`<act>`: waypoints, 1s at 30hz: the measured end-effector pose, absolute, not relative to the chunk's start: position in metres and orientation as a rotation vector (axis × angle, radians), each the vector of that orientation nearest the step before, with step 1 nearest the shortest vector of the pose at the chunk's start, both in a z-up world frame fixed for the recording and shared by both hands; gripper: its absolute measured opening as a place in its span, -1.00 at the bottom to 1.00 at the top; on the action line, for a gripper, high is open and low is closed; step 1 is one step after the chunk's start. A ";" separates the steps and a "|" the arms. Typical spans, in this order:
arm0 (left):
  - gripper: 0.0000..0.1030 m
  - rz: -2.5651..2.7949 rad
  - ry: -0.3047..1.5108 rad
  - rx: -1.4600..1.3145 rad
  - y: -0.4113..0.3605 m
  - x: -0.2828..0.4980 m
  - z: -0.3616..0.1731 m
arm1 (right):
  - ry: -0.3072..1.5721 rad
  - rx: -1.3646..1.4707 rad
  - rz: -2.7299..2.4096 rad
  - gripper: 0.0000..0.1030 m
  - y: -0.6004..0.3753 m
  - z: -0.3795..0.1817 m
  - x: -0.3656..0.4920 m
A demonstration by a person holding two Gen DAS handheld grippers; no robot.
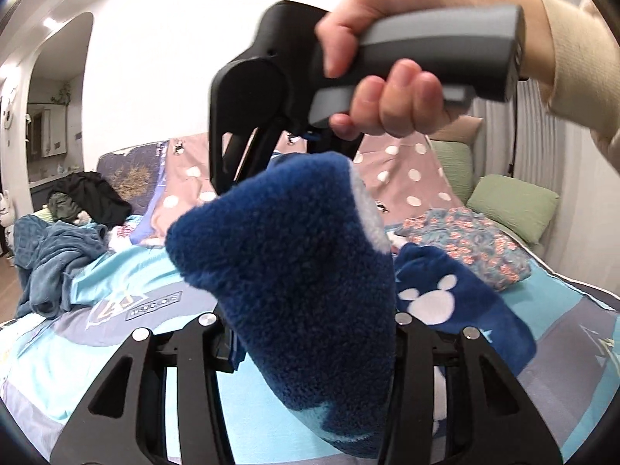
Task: Fold small clothes
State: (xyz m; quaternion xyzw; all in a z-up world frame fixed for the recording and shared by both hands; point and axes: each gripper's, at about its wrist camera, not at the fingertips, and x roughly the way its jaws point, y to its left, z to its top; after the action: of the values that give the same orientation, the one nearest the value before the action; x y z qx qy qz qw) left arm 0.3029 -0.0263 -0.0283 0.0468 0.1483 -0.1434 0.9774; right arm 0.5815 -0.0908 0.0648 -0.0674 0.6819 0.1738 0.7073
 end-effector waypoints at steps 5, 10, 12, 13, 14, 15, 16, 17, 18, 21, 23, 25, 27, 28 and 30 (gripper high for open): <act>0.07 -0.324 0.315 0.037 -0.018 0.271 -0.032 | 1.494 -0.073 0.398 -0.43 -0.111 0.064 0.584; 0.29 -0.511 0.265 0.088 -0.045 0.213 -0.027 | 1.514 -0.065 0.410 -0.43 -0.093 0.050 0.587; 0.29 -0.536 0.245 0.135 -0.066 0.215 -0.032 | 1.524 -0.096 0.398 -0.44 -0.083 0.046 0.585; 0.29 -0.509 0.247 0.150 -0.078 0.222 -0.036 | 1.525 -0.130 0.391 -0.44 -0.075 0.045 0.584; 0.29 -0.461 0.273 0.147 -0.093 0.237 -0.041 | 1.528 -0.146 0.384 -0.44 -0.071 0.044 0.582; 0.29 -0.409 0.325 0.123 -0.106 0.256 -0.045 | 1.528 -0.157 0.378 -0.44 -0.067 0.044 0.581; 0.29 -0.389 0.373 0.101 -0.116 0.268 -0.048 | 1.527 -0.168 0.372 -0.44 -0.064 0.044 0.580; 0.29 -0.375 0.429 0.056 -0.127 0.287 -0.050 | 1.527 -0.187 0.364 -0.44 -0.061 0.045 0.579; 0.29 -0.355 0.437 0.033 -0.139 0.302 -0.048 | 1.528 -0.199 0.357 -0.44 -0.059 0.046 0.577; 0.29 -0.268 0.368 0.064 -0.168 0.331 -0.046 | 1.530 -0.220 0.355 -0.44 -0.057 0.050 0.574; 0.29 -0.268 0.431 0.005 -0.175 0.357 -0.052 | 1.529 -0.227 0.349 -0.44 -0.059 0.054 0.574; 0.29 -0.251 0.497 -0.064 -0.166 0.377 -0.061 | 1.526 -0.214 0.343 -0.44 -0.065 0.059 0.575; 0.29 -0.205 0.605 -0.141 -0.151 0.401 -0.084 | 1.520 -0.203 0.341 -0.44 -0.071 0.064 0.576; 0.29 -0.188 0.649 -0.182 -0.143 0.410 -0.094 | 1.516 -0.198 0.340 -0.44 -0.074 0.066 0.577; 0.21 -0.139 0.737 -0.248 -0.119 0.428 -0.120 | 1.509 -0.184 0.342 -0.47 -0.081 0.069 0.577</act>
State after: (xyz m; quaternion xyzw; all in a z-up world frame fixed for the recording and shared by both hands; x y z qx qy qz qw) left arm 0.4283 -0.1186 -0.1204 -0.1210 0.3589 -0.0676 0.9230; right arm 0.5767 -0.0806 0.0693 -0.0830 0.6806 0.1541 0.7114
